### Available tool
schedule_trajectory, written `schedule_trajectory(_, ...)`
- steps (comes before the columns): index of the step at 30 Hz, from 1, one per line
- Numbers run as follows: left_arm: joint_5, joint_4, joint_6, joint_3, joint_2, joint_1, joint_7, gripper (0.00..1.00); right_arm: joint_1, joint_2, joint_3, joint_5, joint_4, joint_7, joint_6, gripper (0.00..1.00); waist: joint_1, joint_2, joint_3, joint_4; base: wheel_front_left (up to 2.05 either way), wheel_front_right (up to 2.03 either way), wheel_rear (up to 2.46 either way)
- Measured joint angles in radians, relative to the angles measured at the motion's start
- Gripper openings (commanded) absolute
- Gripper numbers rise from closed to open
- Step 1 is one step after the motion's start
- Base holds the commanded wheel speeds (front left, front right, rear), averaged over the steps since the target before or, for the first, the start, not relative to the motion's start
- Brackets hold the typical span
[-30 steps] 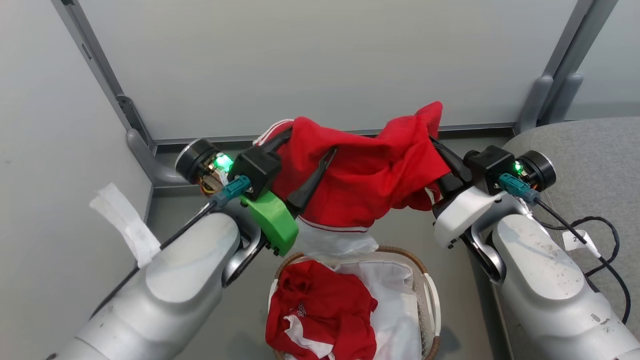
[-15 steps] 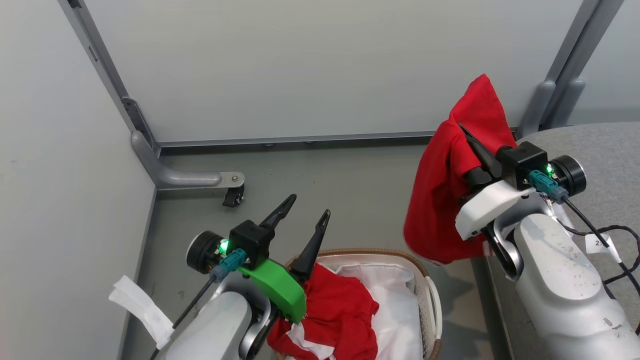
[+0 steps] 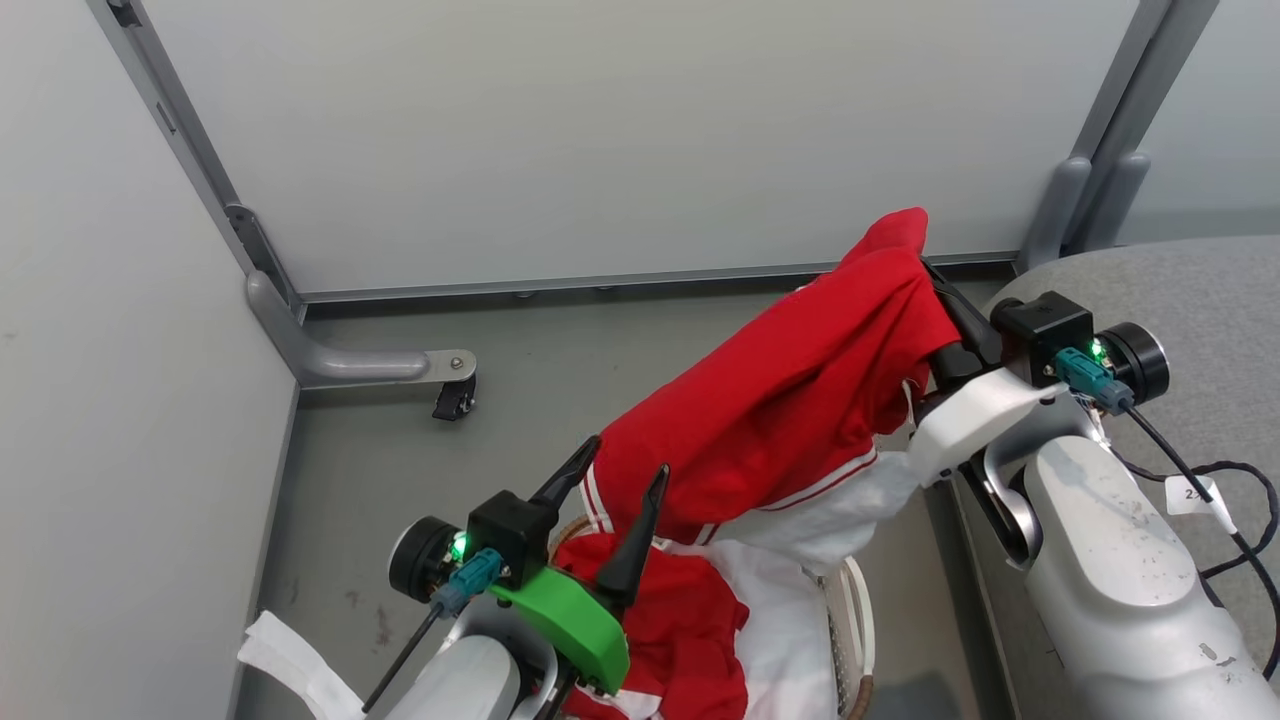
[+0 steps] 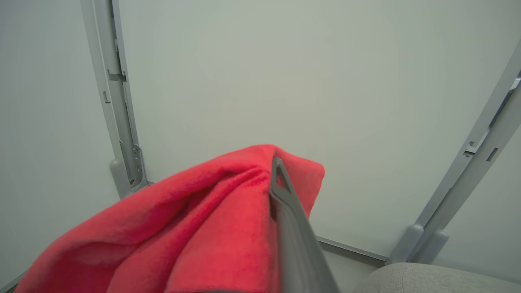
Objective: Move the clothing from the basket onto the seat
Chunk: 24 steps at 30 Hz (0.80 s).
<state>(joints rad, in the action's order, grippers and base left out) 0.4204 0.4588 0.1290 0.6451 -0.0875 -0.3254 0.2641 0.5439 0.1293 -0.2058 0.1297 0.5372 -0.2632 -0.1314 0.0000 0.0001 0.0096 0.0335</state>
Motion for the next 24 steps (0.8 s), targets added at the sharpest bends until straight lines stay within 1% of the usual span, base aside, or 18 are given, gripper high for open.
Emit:
schedule_trajectory(5,-0.002,-0.007,0.000,0.001,0.004,0.008,0.000,1.00,0.000,-0.001,-0.006,0.001,0.008,0.000,0.000,0.00,0.0000,0.0000,0.003,-0.017,0.00,0.00,0.00)
schedule_trajectory(11,-0.007,-0.028,0.000,0.006,0.011,0.011,0.000,1.00,0.006,0.010,-0.001,0.001,0.017,0.000,0.000,0.00,0.0000,0.0000,0.007,-0.066,0.00,0.00,0.00)
schedule_trajectory(14,-0.008,-0.034,0.000,0.007,0.012,0.014,0.000,1.00,0.014,0.016,0.009,0.000,0.021,0.000,0.000,0.00,0.0000,0.0000,0.009,-0.103,0.00,0.00,0.00)
schedule_trajectory(24,-0.010,-0.049,0.000,0.021,0.017,0.010,0.000,1.00,0.027,0.028,0.043,-0.007,0.021,0.000,0.000,0.00,0.0000,-0.0001,0.017,-0.257,0.00,0.00,0.00)
